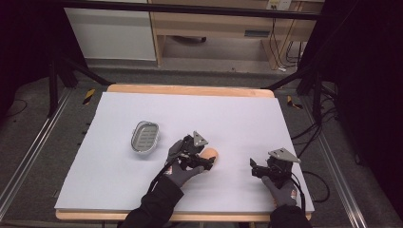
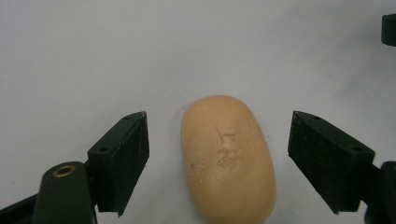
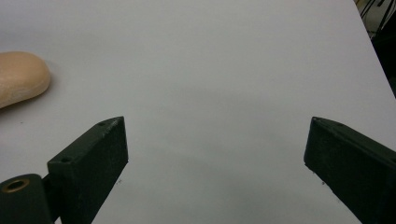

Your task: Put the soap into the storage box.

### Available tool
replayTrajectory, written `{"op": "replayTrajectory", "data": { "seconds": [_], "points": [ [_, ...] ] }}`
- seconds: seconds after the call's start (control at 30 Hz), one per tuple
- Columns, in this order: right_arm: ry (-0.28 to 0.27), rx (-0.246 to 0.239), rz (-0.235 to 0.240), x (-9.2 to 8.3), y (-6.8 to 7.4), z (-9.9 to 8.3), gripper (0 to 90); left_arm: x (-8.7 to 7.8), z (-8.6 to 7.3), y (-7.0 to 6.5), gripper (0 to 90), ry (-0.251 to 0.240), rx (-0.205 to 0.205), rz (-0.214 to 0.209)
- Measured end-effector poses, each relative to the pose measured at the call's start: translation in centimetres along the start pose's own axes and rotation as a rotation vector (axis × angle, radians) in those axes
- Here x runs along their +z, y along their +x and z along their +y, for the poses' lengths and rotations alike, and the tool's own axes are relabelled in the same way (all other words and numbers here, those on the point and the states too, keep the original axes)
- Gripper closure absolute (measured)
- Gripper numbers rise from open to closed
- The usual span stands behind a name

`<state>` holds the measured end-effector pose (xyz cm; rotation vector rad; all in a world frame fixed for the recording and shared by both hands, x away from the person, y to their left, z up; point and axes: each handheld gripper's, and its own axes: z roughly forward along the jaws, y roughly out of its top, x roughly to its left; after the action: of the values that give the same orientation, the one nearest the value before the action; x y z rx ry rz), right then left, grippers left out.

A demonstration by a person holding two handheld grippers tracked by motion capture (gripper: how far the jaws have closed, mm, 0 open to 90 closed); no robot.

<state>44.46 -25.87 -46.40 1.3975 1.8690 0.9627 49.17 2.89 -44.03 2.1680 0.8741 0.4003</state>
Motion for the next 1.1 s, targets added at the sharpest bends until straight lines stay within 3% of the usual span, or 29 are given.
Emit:
{"op": "replayTrajectory", "data": {
  "seconds": [0.67,1.1],
  "points": [
    [0.004,-0.002,0.0,0.1,0.0,0.0,6.4,2.5,-0.2,-0.7,17.0,0.094,-0.002,-0.003],
    [0.008,-0.001,0.004,0.1,0.0,-0.1,6.4,3.3,-0.4,-0.5,19.8,0.128,-0.009,0.005]
  ]
}}
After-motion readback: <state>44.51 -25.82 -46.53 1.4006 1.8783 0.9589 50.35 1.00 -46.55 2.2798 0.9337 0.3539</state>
